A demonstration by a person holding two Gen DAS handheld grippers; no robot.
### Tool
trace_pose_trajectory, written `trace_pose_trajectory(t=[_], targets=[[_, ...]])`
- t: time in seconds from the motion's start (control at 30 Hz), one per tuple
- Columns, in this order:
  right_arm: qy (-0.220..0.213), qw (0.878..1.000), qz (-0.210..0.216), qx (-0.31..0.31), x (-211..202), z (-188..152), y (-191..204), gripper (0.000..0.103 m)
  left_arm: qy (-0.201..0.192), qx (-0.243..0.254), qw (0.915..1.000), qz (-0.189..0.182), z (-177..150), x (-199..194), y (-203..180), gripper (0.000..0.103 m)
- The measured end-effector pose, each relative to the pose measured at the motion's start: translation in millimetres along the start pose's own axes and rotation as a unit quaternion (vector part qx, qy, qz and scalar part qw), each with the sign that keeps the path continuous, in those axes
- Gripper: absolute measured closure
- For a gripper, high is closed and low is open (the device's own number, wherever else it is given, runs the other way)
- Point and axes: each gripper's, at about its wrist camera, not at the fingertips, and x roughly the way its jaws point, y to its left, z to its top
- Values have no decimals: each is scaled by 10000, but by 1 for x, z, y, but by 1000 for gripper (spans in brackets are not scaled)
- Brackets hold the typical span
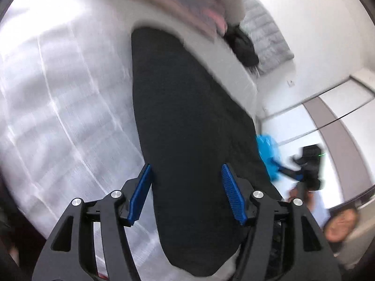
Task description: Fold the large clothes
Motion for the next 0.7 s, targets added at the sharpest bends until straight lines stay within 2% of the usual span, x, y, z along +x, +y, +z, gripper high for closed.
trace_pose_trajectory(t=[0.07, 0.17, 0.2, 0.23, 0.27, 0.3, 0.37, 0.47, 0.53, 0.6, 0.63, 0.7], targets=[[19, 9990, 12, -446, 17, 15, 36, 12, -74, 129, 9998, -145, 3, -17, 0, 46], [648, 9944, -207, -805, 83, 30, 60, 11, -558, 221, 9974, -389, 8, -42, 0, 39], [909, 9919, -456, -767, 111, 34, 53, 11, -625, 174, 9969, -452, 11, -43, 0, 36], [1050, 9872, -953, -732, 137, 38, 37, 13, -651, 74, 9962, -567, 12, -41, 4, 34], [1111, 9835, -1242, -701, 152, 42, 25, 17, -618, 6, 9955, -721, 15, -33, 6, 34], [1222, 9833, -1266, -473, 167, 46, 4, 22, -575, -32, 9952, -789, 22, -19, 3, 34], [958, 9918, -847, 62, 151, 48, -12, 22, -505, -179, 9949, -850, 25, -3, 6, 34], [530, 9962, -645, -232, 104, 32, 17, 22, -466, -303, 9930, -1038, 22, 6, 14, 33], [513, 9977, -63, -447, 80, 12, 41, 20, -509, -479, 9910, -1139, 24, 11, 21, 31], [848, 9928, 474, -703, 72, -22, 73, 15, -568, -656, 9882, -1264, 25, 14, 25, 27], [1114, 9897, 507, -743, 73, -35, 77, 15, -602, -768, 9869, -1282, 26, 16, 26, 27], [1506, 9854, -6, -798, 86, -60, 67, 16, -630, -817, 9862, -1298, 26, 18, 26, 26]])
